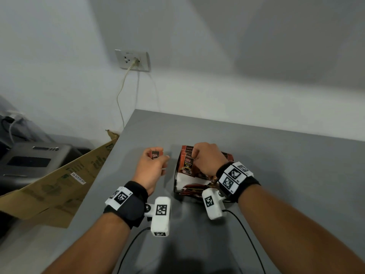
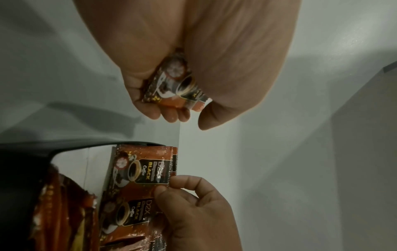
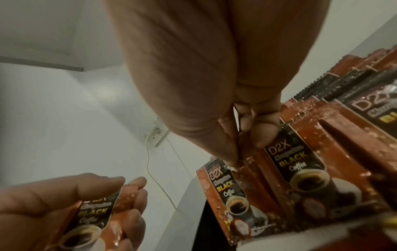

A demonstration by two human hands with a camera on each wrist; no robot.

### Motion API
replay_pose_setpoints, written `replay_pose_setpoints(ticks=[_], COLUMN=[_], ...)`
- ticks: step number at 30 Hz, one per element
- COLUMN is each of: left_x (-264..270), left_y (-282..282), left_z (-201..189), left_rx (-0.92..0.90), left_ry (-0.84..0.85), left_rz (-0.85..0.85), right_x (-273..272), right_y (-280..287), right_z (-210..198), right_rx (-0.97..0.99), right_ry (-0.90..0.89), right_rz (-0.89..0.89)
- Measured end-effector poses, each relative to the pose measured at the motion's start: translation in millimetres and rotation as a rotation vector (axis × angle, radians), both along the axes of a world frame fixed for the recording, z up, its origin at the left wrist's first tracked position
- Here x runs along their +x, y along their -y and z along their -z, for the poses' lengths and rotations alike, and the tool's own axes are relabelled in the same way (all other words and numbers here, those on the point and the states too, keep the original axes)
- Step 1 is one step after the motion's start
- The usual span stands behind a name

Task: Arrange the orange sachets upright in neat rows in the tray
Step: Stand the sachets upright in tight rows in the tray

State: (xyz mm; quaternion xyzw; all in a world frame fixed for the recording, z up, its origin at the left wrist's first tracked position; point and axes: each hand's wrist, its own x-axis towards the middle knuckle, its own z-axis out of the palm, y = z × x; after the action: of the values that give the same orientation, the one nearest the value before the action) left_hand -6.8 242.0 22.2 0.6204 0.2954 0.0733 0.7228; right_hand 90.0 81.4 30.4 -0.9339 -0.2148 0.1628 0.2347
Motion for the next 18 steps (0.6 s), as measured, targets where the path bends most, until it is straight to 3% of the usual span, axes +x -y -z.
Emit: replay_pose_setpoints(ticks=[14,18], left_x=[-1.7,-1.2], left_y=[2.0,2.6], left_z=[3.8,2.5], left_rx=[-0.041,-0.149], left_ry=[-0.047,-0.055], left_rz=[0.063,0.055], right_x=[-2.0,-1.1], right_y=[-5.8,-4.0], right_z=[9.5,12.0], right_rx=[-0.045,-0.018], right_ry=[0.009,0.023], right_rz=[-0.051,-0.033])
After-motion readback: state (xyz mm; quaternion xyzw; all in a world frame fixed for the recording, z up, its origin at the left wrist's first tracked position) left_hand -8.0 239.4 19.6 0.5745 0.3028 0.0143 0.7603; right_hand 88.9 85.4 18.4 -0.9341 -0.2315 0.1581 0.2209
